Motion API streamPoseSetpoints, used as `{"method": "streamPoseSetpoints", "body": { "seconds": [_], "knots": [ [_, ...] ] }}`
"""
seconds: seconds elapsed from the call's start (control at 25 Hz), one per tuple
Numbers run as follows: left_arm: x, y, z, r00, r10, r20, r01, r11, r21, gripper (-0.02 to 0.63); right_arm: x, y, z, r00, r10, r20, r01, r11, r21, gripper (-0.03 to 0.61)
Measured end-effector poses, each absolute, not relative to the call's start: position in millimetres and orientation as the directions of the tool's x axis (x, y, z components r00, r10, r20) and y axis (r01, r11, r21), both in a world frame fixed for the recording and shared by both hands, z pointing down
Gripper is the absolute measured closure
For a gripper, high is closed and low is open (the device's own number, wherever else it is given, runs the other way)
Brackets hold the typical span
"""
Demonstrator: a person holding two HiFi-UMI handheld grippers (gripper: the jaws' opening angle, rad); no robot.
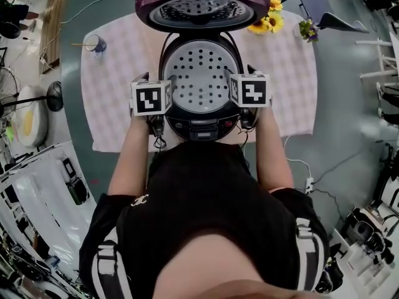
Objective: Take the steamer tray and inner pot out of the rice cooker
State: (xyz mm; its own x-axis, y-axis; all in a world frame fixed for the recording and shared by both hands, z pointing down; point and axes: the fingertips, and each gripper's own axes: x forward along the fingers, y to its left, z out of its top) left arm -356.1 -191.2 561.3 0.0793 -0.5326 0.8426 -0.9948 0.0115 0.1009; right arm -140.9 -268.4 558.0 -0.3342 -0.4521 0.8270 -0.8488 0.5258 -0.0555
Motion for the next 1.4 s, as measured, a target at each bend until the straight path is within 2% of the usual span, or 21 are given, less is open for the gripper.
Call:
{"method": "streamPoseSetpoints", "body": {
  "seconds": [0.28, 0.4, 0.56, 0.76, 1.0, 1.12, 1.24, 1.4],
  "knots": [
    [-362, -194, 591, 0.052, -0.433, 0.900, -0.998, 0.010, 0.062, 0.270, -142, -274, 580, -0.256, -0.421, 0.870, -0.855, 0.518, -0.002, 0.312],
    [-367, -193, 596, 0.019, -0.402, 0.915, -0.999, 0.031, 0.034, 0.293, -135, -273, 587, -0.207, -0.403, 0.892, -0.868, 0.496, 0.023, 0.387],
    [-363, -200, 596, 0.043, -0.435, 0.899, -0.996, 0.054, 0.073, 0.318, -139, -278, 587, -0.214, -0.420, 0.882, -0.863, 0.505, 0.030, 0.430],
    [-357, -193, 595, 0.019, -0.442, 0.897, -0.999, 0.037, 0.040, 0.370, -146, -280, 576, -0.243, -0.465, 0.851, -0.830, 0.554, 0.065, 0.434],
    [-357, -192, 579, 0.005, -0.481, 0.876, -0.998, 0.056, 0.036, 0.377, -147, -282, 554, -0.270, -0.514, 0.814, -0.833, 0.549, 0.070, 0.439],
    [-357, -192, 566, -0.001, -0.514, 0.858, -0.998, 0.057, 0.033, 0.383, -150, -280, 542, -0.289, -0.542, 0.789, -0.834, 0.548, 0.071, 0.484],
    [-358, -191, 555, -0.021, -0.554, 0.832, -0.998, 0.062, 0.016, 0.414, -154, -274, 531, -0.305, -0.567, 0.765, -0.839, 0.541, 0.066, 0.528],
    [-354, -190, 534, 0.015, -0.617, 0.787, -0.997, 0.051, 0.060, 0.503, -160, -267, 515, -0.338, -0.587, 0.735, -0.836, 0.547, 0.052, 0.529]
  ]
}}
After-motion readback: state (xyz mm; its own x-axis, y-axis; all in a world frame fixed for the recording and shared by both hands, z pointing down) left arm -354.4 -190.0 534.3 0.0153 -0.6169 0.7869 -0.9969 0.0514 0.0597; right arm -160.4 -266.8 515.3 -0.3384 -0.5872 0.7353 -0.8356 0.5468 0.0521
